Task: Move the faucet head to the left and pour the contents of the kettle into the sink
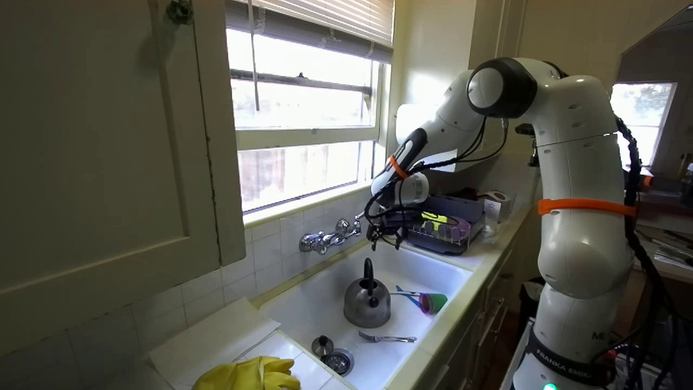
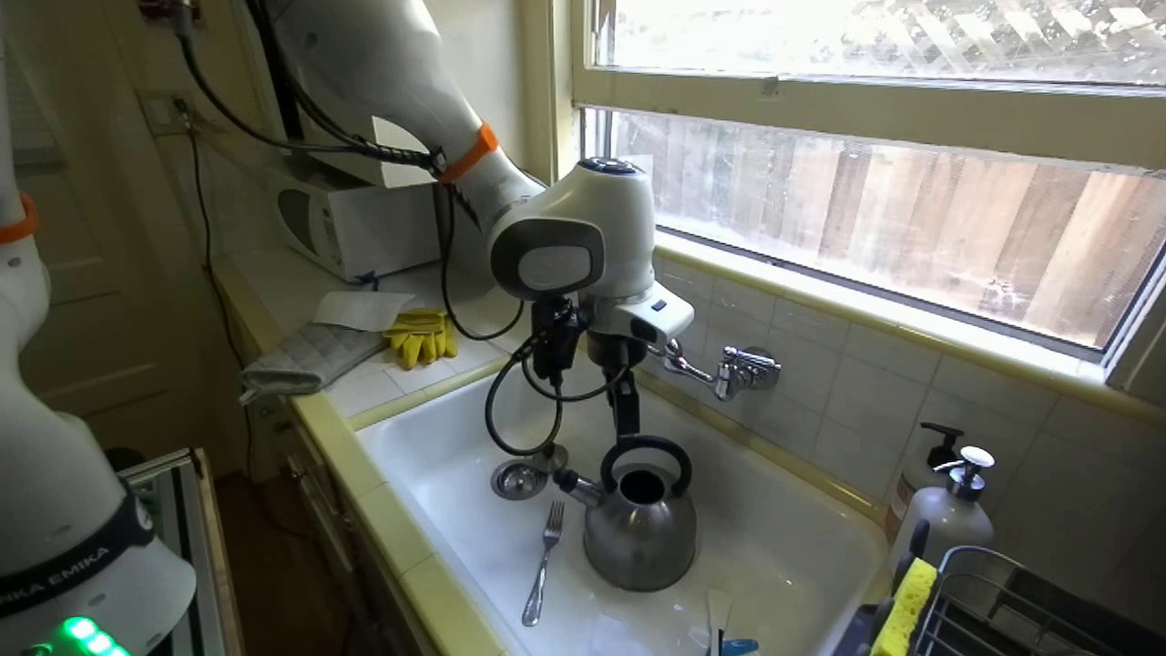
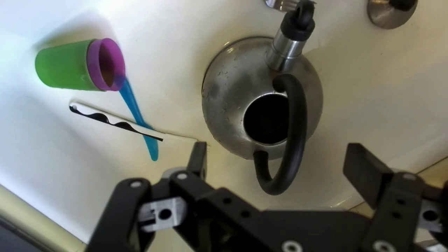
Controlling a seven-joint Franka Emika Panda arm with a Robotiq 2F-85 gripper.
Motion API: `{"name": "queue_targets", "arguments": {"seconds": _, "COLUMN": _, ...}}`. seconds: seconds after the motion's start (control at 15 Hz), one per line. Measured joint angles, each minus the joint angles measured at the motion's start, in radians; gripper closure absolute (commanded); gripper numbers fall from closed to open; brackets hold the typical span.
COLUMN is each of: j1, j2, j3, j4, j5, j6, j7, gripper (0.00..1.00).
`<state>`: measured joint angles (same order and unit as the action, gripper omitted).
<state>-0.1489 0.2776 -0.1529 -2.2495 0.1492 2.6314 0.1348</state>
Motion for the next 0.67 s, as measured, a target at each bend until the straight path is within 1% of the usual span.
{"name": "queue_targets", "arguments": {"seconds": 0.2, "j1": -0.008, "j2": -0.050, "j3": 0.003, "j4": -0.024, "j5": -0.016, "j6": -0.027, "j7": -0.089, "gripper": 0.00}}
{"name": "queue_targets", "arguments": {"seconds": 0.4, "j1": -0.007, "j2": -0.085, "j3": 0.003, "j4": -0.041, "j5": -0.062, "j6": -0.045, "j7": -0.126, "gripper": 0.00}}
{"name": "queue_targets", "arguments": {"seconds": 0.67, "j1": -0.007, "j2": -0.112, "j3": 0.004, "j4": -0.060, "j5": -0.084, "j6": -0.046, "j7": -0.159, "gripper": 0.00}}
